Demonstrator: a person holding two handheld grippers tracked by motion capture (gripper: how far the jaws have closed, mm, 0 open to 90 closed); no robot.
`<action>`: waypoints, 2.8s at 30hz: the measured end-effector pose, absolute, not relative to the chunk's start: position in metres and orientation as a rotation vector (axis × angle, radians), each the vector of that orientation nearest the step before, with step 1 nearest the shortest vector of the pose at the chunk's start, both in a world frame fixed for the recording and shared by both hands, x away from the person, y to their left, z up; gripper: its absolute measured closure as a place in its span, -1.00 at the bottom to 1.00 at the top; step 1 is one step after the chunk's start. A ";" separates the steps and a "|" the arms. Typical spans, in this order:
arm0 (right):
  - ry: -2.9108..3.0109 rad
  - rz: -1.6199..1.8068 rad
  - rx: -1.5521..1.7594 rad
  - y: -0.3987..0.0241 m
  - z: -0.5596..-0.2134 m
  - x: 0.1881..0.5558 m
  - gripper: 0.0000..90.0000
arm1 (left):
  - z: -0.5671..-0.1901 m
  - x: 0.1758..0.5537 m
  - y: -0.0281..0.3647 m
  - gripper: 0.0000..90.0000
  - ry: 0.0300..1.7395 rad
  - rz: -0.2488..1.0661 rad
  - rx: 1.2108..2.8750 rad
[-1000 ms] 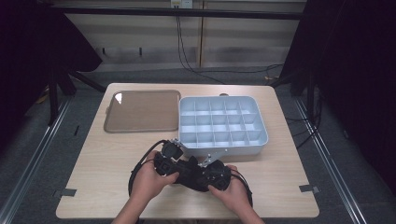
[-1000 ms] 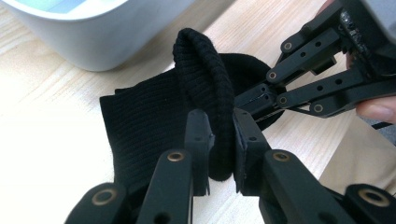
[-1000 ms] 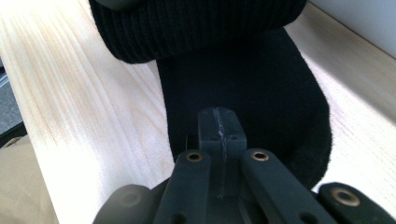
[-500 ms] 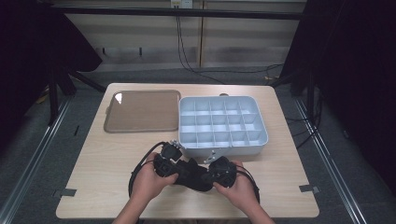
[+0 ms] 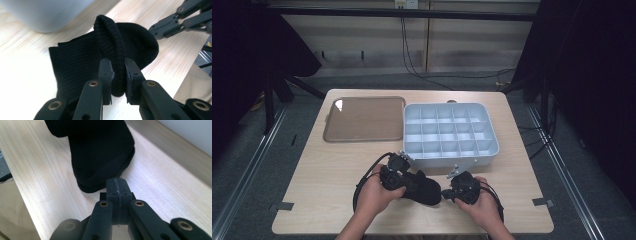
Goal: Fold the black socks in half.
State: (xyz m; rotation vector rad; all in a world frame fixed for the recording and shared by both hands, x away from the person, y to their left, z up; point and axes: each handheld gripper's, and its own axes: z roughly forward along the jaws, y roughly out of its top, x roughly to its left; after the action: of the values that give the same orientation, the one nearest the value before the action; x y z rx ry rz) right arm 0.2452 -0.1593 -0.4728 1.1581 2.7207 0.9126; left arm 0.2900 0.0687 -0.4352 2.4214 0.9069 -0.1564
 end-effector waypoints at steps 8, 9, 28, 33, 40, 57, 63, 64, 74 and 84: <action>2.726 0.907 1.158 -0.156 -0.479 0.247 1.00 | -0.440 0.287 0.058 0.72 0.892 -0.175 2.436; 2.727 0.904 1.159 -0.155 -0.480 0.247 1.00 | -0.443 0.286 0.057 0.71 0.891 -0.183 2.436; 2.729 0.903 1.152 -0.150 -0.480 0.248 1.00 | -0.447 0.283 0.053 0.37 0.874 -0.209 2.415; 2.736 0.901 1.138 -0.149 -0.481 0.248 1.00 | -0.443 0.284 0.058 0.17 0.881 -0.194 2.390; 2.735 0.902 1.144 -0.150 -0.482 0.248 1.00 | -0.440 0.288 0.068 -0.08 0.901 -0.165 2.363; 2.733 0.901 1.148 -0.150 -0.483 0.247 1.00 | -0.446 0.308 0.102 -0.25 1.075 -0.025 2.337; 2.734 0.897 1.149 -0.152 -0.483 0.248 1.00 | -0.456 0.310 0.107 -0.24 1.115 -0.017 2.339; 2.735 0.898 1.147 -0.152 -0.483 0.248 1.00 | -0.456 0.310 0.107 -0.24 1.115 -0.017 2.339; 2.711 0.912 1.140 -0.156 -0.468 0.252 1.00 | -0.464 0.310 0.108 -0.24 1.121 -0.034 2.363; 2.696 0.938 1.096 -0.146 -0.451 0.259 1.00 | -0.472 0.309 0.106 -0.24 1.125 -0.053 2.367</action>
State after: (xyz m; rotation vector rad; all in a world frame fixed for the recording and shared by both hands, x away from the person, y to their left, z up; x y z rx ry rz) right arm 0.2595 -0.1455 -0.4513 1.0961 2.6956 0.9382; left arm 0.3089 0.1060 -0.4723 2.3674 1.1246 -0.0530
